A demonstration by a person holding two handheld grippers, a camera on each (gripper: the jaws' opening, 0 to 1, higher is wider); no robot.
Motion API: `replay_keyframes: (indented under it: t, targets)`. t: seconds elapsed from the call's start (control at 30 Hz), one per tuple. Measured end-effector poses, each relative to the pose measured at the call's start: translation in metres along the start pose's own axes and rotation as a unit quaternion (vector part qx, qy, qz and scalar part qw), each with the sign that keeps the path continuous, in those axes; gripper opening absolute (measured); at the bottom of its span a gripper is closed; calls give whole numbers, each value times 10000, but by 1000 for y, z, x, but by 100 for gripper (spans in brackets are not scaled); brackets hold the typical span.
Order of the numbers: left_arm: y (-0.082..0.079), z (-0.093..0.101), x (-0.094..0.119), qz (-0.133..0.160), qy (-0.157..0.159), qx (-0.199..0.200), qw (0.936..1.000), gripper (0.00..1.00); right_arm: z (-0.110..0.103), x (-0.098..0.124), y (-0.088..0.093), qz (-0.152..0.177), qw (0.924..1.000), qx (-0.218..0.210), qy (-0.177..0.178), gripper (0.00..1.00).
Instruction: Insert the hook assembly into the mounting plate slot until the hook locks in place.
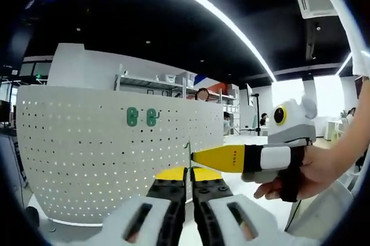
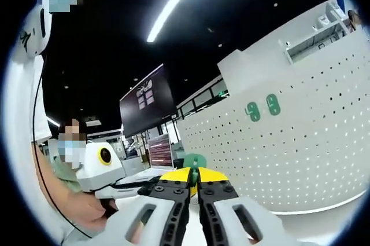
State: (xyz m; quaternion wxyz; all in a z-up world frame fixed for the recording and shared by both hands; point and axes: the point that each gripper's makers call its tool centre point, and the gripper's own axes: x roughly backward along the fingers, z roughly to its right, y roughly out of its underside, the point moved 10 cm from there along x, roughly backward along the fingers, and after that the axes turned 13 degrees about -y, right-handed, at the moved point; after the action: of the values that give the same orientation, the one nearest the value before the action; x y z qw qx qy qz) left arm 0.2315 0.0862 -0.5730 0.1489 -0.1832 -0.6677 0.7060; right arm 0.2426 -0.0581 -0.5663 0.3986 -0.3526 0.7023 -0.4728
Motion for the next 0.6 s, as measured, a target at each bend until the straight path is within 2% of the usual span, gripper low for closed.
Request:
replay_keyframes:
  t: [0.23,0.33,0.37,0.4,0.43,0.5,0.53,0.6]
  targets:
    - [0,0,1,1,0,-39,10000,3,-1,0,1,-10,9999,-95,47,0]
    - [2,1,1,-104,69,-134,9998,7,-2,1,1,-61,9999,-121,23,0]
    - [3,1,0,-224,60,-222,9995,13,-2,1,2,-57,9999,-136,13,0]
    - [6,1,-2,-283,63,-231,9993,25,-2,0,2,-60,9999,-153,-1,0]
    - [6,1,-1,-265,34,-193,9995,32,-3,0,2,-66,9999,-146,-8,0]
    - [6,0,-1,-257,47,-145,9996,40,-3,0,2,-91,9999,-134,-27,0]
    - [7,1,-2,-272,46,-317,9991,44,-3,0,2,-93,9999,-138,-25,0]
    - [7,2,-3,-324,41,-227,9992,55,-3,0,2,-87,9999,-129,-28,0]
